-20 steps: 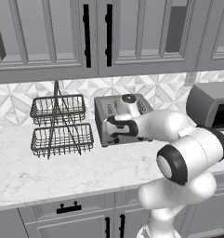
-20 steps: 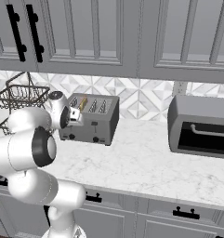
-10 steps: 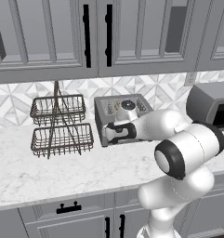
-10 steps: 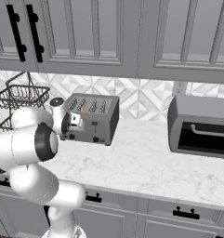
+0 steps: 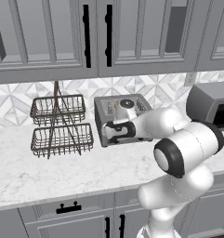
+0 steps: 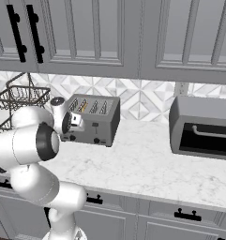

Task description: Start the toaster. Once the lever pops up, take the bread to the plate on the dining counter.

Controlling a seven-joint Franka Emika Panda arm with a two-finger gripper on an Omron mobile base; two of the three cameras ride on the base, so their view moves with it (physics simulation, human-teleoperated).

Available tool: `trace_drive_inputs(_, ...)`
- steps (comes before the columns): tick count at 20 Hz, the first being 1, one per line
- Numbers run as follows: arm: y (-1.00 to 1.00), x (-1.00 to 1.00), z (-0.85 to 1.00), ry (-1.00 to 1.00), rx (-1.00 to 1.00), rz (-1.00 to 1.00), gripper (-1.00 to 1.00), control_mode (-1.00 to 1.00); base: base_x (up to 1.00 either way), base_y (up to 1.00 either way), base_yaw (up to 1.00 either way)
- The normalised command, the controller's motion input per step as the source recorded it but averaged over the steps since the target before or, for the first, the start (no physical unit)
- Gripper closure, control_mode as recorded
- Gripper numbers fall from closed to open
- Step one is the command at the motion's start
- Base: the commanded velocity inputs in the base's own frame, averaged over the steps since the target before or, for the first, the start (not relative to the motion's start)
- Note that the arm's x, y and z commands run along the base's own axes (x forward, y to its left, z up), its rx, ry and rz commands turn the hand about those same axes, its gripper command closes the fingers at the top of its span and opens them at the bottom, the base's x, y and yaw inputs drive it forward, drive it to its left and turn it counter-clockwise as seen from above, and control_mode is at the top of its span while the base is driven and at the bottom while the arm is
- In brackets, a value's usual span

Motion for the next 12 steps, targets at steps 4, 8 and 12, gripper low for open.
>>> trace_drive_inputs(4,0.0,-0.15,-0.03,-0.02,-0.01,0.0,1.0,-1.0,0.0,0.0,0.0)
trace_drive_inputs(8,-0.02,-0.48,0.53,-0.14,-0.01,0.0,1.0,-1.0,0.0,0.0,0.0)
trace_drive_inputs(12,-0.1,-0.55,0.58,-0.11,0.0,0.0,1.0,-1.0,0.0,0.0,0.0)
